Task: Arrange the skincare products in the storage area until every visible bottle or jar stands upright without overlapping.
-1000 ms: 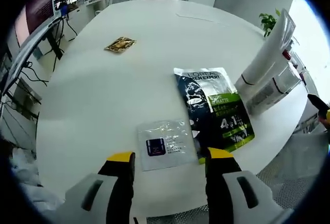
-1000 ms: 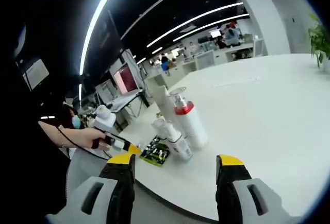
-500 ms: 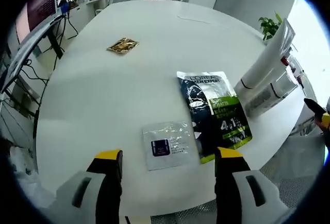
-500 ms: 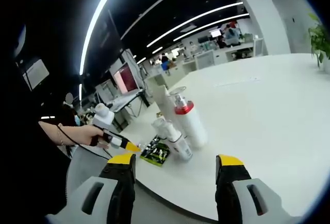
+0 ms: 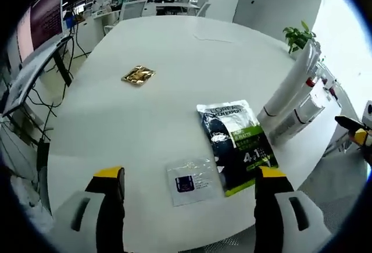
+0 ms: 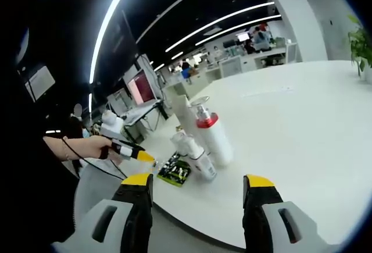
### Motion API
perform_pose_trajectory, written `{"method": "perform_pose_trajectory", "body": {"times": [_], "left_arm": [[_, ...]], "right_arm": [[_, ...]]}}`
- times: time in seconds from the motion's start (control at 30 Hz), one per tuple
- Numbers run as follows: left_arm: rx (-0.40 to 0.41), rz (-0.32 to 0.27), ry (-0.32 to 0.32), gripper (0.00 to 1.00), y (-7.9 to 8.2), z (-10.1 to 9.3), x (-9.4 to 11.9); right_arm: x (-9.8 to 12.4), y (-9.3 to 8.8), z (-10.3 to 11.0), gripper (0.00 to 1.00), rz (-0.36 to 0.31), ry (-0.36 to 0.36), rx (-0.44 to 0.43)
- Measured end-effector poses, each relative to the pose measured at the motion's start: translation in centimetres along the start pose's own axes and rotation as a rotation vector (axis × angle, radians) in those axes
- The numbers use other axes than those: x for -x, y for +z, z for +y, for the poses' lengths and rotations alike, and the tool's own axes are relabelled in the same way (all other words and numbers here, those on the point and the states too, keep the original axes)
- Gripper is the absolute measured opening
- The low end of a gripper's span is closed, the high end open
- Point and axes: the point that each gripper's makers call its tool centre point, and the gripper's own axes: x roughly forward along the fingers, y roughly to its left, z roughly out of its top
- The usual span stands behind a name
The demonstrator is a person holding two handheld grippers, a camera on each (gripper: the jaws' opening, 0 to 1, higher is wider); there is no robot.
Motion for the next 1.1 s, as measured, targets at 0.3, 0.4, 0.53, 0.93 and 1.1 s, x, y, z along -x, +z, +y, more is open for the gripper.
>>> {"method": "perform_pose_trajectory", "body": {"times": [0.3, 0.4, 0.53, 0.93, 1.1], "left_arm": [[-0.023, -0.097, -0.029, 0.99, 1.0, -0.2, 1.8], [-0.026, -0.123, -0.039, 0.99, 1.5, -0.6, 2.3], [-0.01, -0.194, -0.05, 0.99, 2.4, -1.1, 3.2], [-0.001, -0.286, -0.146, 0.99, 2.7, -3.3, 5.6], [-0.02, -0.297, -0.176, 0.99, 2.7, -4.6, 6.7]], "right_arm": [[-0.1, 0.0, 0.6, 0.64, 0.007, 0.0, 0.004], [-0.1, 0.0, 0.8, 0.64, 0.009, 0.0, 0.004], [-0.1, 0.0, 0.7, 0.64, 0.012, -0.001, 0.004], [-0.2, -0.2, 0.5, 0.64, 0.023, -0.002, 0.006], [-0.2, -0.2, 0.4, 0.64, 0.025, -0.004, 0.005]]}}
